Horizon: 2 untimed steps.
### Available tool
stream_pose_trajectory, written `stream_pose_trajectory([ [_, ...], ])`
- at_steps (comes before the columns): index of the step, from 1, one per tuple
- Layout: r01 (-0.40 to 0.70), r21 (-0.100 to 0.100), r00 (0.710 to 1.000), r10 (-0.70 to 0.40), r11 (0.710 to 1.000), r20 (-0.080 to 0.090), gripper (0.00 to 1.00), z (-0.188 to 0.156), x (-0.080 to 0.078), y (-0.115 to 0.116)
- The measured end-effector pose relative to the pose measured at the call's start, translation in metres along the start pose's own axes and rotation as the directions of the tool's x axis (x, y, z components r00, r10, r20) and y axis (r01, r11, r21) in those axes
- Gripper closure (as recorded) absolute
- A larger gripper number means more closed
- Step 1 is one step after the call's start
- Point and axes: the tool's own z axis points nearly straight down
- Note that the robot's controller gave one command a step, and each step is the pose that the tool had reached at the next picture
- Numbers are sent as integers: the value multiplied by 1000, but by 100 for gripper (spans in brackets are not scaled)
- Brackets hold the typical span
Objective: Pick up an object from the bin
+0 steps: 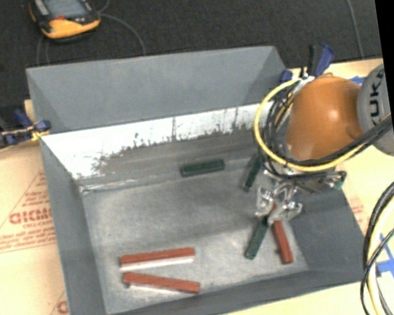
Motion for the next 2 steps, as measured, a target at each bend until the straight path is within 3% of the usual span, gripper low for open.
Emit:
stream_pose_trajectory([
  [2, -1, -9, 1000, 1, 1000, -3, 100, -13, 0, 1],
])
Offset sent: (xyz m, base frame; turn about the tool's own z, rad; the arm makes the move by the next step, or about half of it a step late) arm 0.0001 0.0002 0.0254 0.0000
